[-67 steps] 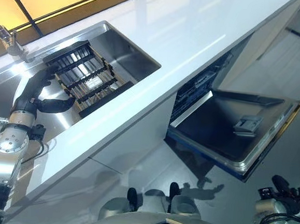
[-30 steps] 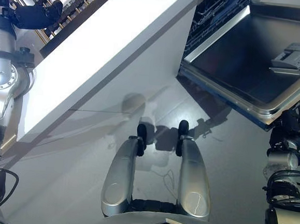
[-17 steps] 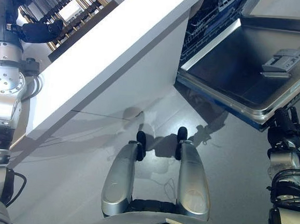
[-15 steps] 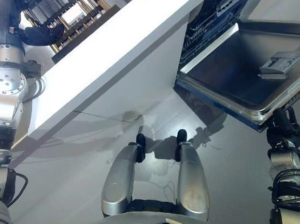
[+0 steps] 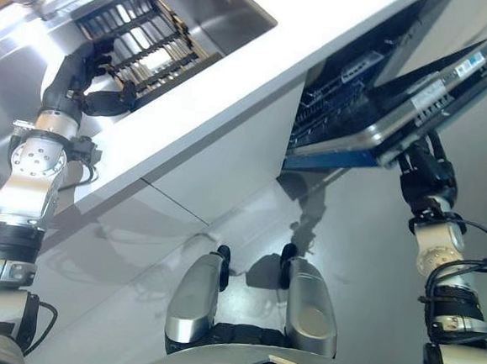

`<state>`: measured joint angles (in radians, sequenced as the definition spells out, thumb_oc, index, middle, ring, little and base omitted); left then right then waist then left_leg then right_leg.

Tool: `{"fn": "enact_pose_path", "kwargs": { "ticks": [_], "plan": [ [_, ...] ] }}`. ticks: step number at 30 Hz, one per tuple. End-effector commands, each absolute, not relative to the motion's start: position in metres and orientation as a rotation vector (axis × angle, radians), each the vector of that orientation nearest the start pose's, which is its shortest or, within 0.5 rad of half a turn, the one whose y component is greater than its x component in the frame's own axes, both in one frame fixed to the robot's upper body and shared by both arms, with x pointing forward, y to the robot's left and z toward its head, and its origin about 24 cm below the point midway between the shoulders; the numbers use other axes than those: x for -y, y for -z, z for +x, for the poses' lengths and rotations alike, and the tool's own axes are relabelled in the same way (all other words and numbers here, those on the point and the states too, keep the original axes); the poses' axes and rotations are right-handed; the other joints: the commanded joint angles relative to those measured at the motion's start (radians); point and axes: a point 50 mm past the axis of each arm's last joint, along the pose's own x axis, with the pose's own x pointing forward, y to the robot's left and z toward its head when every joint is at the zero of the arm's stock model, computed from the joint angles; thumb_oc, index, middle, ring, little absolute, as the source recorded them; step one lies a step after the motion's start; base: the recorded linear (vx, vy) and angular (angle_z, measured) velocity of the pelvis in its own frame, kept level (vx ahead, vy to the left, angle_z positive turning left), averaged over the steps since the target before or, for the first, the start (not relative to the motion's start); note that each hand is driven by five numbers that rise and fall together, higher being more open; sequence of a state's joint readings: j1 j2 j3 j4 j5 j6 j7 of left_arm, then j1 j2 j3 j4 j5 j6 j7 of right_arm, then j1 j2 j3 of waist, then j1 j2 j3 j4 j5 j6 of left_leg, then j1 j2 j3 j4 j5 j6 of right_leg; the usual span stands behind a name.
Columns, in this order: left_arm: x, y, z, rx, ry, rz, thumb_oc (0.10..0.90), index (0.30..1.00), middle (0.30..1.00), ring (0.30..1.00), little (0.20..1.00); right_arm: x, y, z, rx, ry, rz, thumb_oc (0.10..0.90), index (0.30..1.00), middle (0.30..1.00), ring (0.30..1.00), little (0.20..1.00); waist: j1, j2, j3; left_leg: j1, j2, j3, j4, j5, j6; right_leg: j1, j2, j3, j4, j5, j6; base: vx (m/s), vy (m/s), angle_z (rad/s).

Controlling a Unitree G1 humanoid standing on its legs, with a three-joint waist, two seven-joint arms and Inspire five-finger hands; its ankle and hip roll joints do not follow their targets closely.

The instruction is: Pick up plates and place into dishwasher.

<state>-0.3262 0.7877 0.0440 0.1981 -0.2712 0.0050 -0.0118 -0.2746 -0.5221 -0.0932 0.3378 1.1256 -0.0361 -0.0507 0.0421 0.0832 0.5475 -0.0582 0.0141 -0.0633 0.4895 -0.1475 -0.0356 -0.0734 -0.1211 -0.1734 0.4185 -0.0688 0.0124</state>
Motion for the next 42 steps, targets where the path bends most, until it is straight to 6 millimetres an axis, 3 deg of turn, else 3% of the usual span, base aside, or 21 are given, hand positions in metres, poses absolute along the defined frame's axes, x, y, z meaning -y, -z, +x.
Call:
{"fn": "enact_pose_path", "kwargs": {
  "ticks": [1, 8, 14, 19, 21, 25, 30, 35, 42],
  "plan": [
    [-0.301, -0.172, 0.286, 0.21, -0.083, 0.597, 0.8, 0.9, 0.9, 0.9, 0.9, 0.163, -0.157, 0.323, 0.29, -0.363, 0.675, 0.8, 0.9, 0.9, 0.9, 0.9, 0.09, -0.044, -0.236, 0.016, -0.07, 0.06, -0.136, 0.102, 0.054, 0.058, 0.005, 0.034, 0.019, -0.016, 0.06, 0.21, 0.038, 0.16],
    [-0.309, -0.16, 0.277, 0.138, -0.037, 0.636, 0.8, 0.9, 0.9, 0.9, 0.9, 0.161, -0.148, 0.319, 0.286, -0.284, 0.704, 0.8, 0.9, 0.9, 0.9, 0.9, 0.119, -0.069, -0.277, 0.076, -0.085, 0.047, -0.159, 0.081, 0.08, 0.108, 0.008, 0.015, -0.018, 0.01, 0.082, 0.17, 0.031, 0.23],
    [-0.318, -0.167, 0.277, 0.142, -0.027, 0.645, 0.8, 0.9, 0.9, 0.9, 0.9, 0.172, -0.152, 0.32, 0.338, -0.123, 0.694, 0.8, 0.9, 0.9, 0.9, 0.9, 0.132, -0.081, -0.28, 0.052, -0.087, 0.049, -0.115, 0.048, 0.096, 0.092, 0.004, 0.01, -0.002, 0.018, 0.092, 0.01, 0.013, 0.09],
    [-0.325, -0.164, 0.27, 0.138, -0.053, 0.625, 0.8, 0.9, 0.9, 0.9, 0.9, 0.189, -0.149, 0.31, 0.39, 0.064, 0.501, 0.8, 0.9, 0.9, 0.9, 0.9, 0.127, -0.089, -0.291, 0.051, -0.09, 0.054, -0.103, 0.028, 0.109, 0.089, 0.008, 0.023, -0.006, 0.019, 0.103, -0.02, 0.026, 0.05],
    [-0.328, -0.158, 0.263, 0.132, -0.072, 0.614, 0.8, 0.9, 0.9, 0.9, 0.9, 0.201, -0.147, 0.299, 0.409, 0.113, 0.414, 0.8, 0.9, 0.9, 0.9, 0.9, 0.116, -0.093, -0.302, 0.065, -0.093, 0.06, -0.119, 0.03, 0.109, 0.095, 0.009, 0.031, -0.023, 0.025, 0.111, -0.02, 0.055, -0.01],
    [-0.334, -0.144, 0.242, 0.134, -0.134, 0.582, 0.8, 0.9, 0.9, 0.9, 0.9, 0.242, -0.138, 0.27, 0.423, 0.202, 0.382, 0.8, 0.9, 0.9, 0.9, 0.9, 0.078, -0.1, -0.331, 0.108, -0.101, 0.073, -0.184, 0.041, 0.106, 0.117, 0.013, 0.05, -0.093, 0.037, 0.124, -0.05, 0.079, -0.02],
    [-0.341, -0.146, 0.224, 0.168, -0.21, 0.524, 0.8, 0.9, 0.9, 0.9, 0.9, 0.282, -0.134, 0.245, 0.418, 0.305, 0.258, 0.8, 0.9, 0.9, 0.9, 0.9, 0.025, -0.104, -0.355, 0.134, -0.101, 0.086, -0.256, 0.056, 0.099, 0.112, 0.006, 0.068, -0.149, 0.063, 0.138, -0.16, 0.056, -0.13],
    [-0.34, -0.147, 0.219, 0.225, -0.297, 0.473, 0.8, 0.9, 0.9, 0.9, 0.9, 0.322, -0.125, 0.219, 0.391, 0.495, 0.097, 0.8, 0.9, 0.9, 0.9, 0.9, -0.034, -0.108, -0.384, 0.149, -0.093, 0.112, -0.347, 0.08, 0.08, 0.108, 0.012, 0.079, -0.226, 0.084, 0.137, -0.25, 0.007, -0.08],
    [-0.331, -0.136, 0.232, 0.224, -0.343, 0.378, 0.8, 0.9, 0.9, 0.9, 0.9, 0.332, -0.102, 0.21, 0.283, 0.637, -0.035, 0.8, 0.9, 0.9, 0.9, 0.9, -0.081, -0.093, -0.411, 0.171, -0.079, 0.146, -0.418, 0.09, 0.065, 0.121, 0.027, 0.082, -0.276, 0.074, 0.124, -0.21, -0.003, -0.2]
  ]
}}
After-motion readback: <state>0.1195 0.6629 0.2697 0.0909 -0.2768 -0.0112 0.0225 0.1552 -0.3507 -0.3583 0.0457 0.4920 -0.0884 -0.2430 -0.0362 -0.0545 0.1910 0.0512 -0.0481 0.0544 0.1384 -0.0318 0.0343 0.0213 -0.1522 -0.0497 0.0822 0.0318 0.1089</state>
